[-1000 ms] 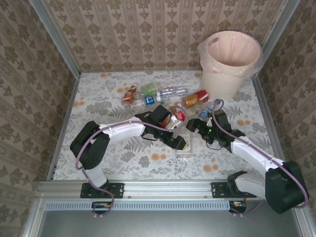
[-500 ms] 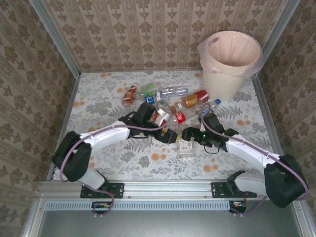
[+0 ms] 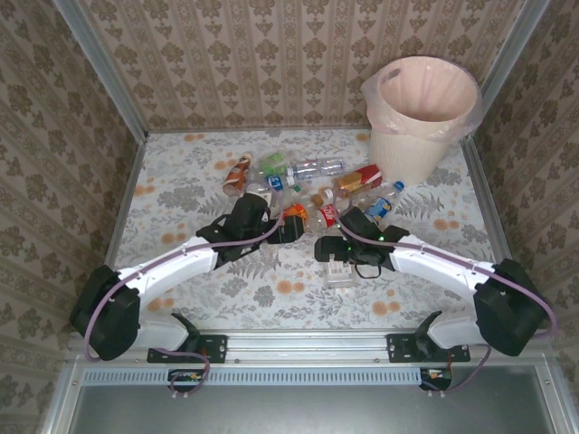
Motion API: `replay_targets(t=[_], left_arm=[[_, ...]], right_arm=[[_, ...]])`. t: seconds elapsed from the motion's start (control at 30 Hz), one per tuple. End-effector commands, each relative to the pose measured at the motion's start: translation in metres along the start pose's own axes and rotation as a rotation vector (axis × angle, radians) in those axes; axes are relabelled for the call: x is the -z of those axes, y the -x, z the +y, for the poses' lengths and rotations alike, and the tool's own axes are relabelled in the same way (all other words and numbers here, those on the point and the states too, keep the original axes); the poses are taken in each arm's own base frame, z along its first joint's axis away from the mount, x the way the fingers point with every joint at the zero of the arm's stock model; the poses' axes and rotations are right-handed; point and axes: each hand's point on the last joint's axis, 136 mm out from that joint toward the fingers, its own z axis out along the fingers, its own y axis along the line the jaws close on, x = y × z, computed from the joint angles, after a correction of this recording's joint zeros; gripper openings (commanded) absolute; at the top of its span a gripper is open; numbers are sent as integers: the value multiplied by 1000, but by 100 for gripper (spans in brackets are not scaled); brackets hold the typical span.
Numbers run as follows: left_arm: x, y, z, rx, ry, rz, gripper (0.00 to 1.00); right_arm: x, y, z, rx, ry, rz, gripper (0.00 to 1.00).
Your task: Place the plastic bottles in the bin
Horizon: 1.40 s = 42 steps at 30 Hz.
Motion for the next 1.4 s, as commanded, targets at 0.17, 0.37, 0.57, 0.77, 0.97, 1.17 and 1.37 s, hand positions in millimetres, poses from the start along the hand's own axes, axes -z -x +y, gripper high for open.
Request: replay_targets(t=[0.17, 0.37, 0.57, 0.77, 0.97, 1.17, 1.37], left_arm=[[2, 3, 27, 76, 133, -44, 100], [-2, 1, 29, 75, 147, -32, 100], [-3, 0, 31, 78, 158, -26, 100], [-6, -1, 32, 80, 165, -16, 100], [-9, -2, 30, 76, 161, 0, 100], [-9, -2, 30, 78, 162, 0, 100], [-11, -2, 29, 74, 159, 5, 100]], right_arm=[[-11, -12, -15, 83, -241, 69, 100], [-18, -21, -25, 98, -329, 104, 100], [-19, -20, -21, 101, -312, 98, 100], [-14, -18, -26, 85, -317, 68, 100], [-30, -32, -19, 99, -257, 132, 100], [-37, -33, -7, 101, -170, 136, 100], [-35, -33, -17, 73, -198, 129, 97]])
